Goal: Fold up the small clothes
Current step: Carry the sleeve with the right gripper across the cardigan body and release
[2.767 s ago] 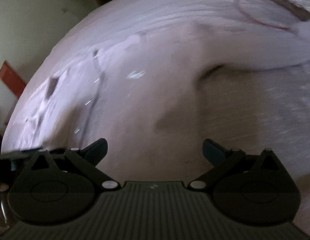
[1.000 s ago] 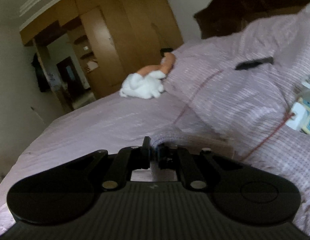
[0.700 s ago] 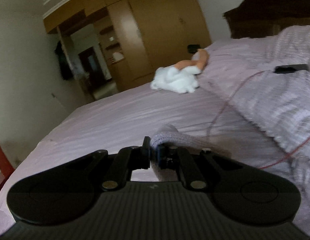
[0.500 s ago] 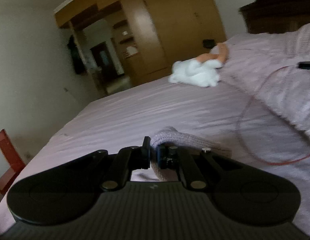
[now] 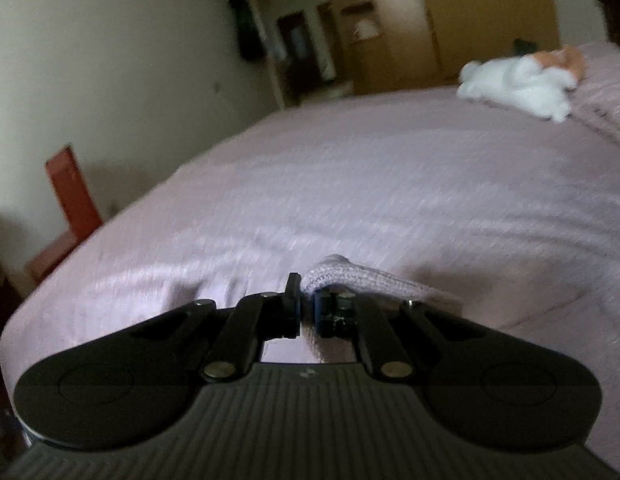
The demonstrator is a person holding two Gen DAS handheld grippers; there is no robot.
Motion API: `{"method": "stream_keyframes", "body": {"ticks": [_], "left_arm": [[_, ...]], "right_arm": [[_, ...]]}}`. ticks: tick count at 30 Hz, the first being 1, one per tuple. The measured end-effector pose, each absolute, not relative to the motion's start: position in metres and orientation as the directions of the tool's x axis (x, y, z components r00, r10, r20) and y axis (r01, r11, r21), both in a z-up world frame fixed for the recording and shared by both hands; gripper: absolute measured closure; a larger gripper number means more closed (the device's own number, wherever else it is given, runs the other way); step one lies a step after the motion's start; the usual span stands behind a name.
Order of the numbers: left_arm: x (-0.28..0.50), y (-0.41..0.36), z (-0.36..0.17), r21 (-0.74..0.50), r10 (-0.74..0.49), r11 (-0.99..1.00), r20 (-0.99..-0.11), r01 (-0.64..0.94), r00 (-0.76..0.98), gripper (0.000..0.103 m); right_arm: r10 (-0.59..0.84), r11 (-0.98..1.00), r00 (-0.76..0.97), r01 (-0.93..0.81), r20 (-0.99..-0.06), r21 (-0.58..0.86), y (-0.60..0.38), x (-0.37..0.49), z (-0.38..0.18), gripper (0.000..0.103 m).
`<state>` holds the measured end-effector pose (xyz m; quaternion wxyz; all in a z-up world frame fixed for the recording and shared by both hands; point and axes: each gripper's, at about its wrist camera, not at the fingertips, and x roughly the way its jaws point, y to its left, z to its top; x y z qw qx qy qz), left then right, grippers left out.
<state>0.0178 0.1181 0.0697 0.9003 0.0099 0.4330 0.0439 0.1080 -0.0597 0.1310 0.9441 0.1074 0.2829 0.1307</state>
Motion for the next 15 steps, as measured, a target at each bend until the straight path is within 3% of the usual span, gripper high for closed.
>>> {"method": "stream_keyframes", "body": {"ticks": [7, 8, 11, 15], "left_arm": [[0.023, 0.116, 0.061, 0.064, 0.096, 0.995, -0.788, -0.074, 0.608, 0.0], [0.024, 0.114, 0.061, 0.066, 0.095, 0.995, -0.789, -0.07, 0.607, 0.0], [0.028, 0.107, 0.061, 0.074, 0.09, 0.996, -0.788, -0.051, 0.609, 0.0], [0.032, 0.091, 0.065, 0.068, 0.057, 0.998, -0.783, -0.006, 0.62, 0.0]], "right_arm": [[0.421, 0.906, 0.674, -0.273, -0.607, 0.324, -0.03, 0.128, 0.073, 0.096], [0.437, 0.898, 0.649, -0.275, -0.622, 0.344, -0.028, 0.128, 0.068, 0.089], [0.447, 0.894, 0.602, -0.266, -0.661, 0.361, -0.034, 0.132, 0.056, 0.056], [0.49, 0.87, 0.612, -0.296, -0.62, 0.395, -0.054, 0.112, 0.066, 0.032]]}}
